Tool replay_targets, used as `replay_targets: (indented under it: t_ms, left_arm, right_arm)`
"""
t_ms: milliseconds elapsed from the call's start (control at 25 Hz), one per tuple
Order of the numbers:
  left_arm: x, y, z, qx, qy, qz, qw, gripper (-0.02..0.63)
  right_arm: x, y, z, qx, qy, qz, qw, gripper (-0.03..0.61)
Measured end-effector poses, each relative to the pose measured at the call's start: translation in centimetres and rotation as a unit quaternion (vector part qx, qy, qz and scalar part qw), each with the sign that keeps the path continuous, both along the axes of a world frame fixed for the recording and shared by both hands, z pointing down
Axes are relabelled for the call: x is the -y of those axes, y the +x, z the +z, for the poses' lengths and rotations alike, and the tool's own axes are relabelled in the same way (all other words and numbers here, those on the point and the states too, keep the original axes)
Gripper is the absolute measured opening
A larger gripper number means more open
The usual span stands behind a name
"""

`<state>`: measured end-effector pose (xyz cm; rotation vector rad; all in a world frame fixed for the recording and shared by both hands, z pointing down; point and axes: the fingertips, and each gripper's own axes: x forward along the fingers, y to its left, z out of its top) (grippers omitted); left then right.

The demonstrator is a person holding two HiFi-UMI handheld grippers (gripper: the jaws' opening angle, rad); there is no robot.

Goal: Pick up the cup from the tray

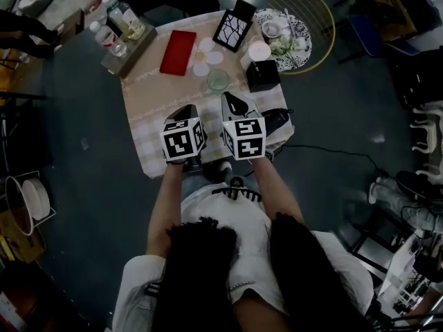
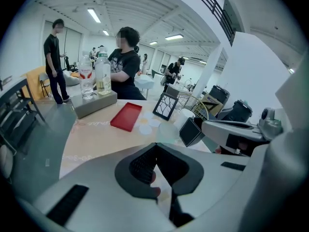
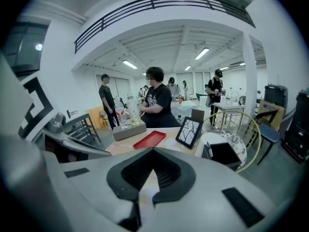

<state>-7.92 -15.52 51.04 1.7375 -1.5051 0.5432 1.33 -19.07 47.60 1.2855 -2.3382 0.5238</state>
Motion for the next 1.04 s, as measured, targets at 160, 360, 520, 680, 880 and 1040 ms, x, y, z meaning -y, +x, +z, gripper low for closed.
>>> replay_targets:
  t_ms: [160,360,520,680,880,1040]
  left_arm:
    - [-0.7,-0.1,0.0,0.003,0.003,-0.002,1.0000,0.006]
    - [-1.6,-0.1,0.1,0.005,0.001,-0.003,1.0000,0.006]
    - [-2.6,0.1,0.4,0.011,-0.002,0.003,0.9999,0.006]
    - [-3.2,0.4,0.8,0.020,-0.005,0.010,0.9997,0.006]
    - [-3.7,0.8,0.6,0.017,-0.001,0.013,0.9998,0.006]
    - [-4.1,1.3,0.5,0.016,-0.001,0.013,0.9998,0.006]
  right_arm:
    - [-1.0,0.0,0.3,-0.018,0.003,-0.008,1.000,0.005]
    - [-1.6,0.2,0.4,-0.024,-0.001,-0.009,1.000,0.005]
    - [-2.2,0.6,0.5,-0.025,-0.007,-0.005,1.000,0.005]
    - [-2.9,0.7,0.7,-0.024,-0.009,-0.006,1.000,0.005]
    - [-3.4,1.2,0.9,-0.024,-0.011,-0.003,1.000,0.005]
    - [-3.8,1.4,0.9,-0.024,-0.010,-0.001,1.000,0.005]
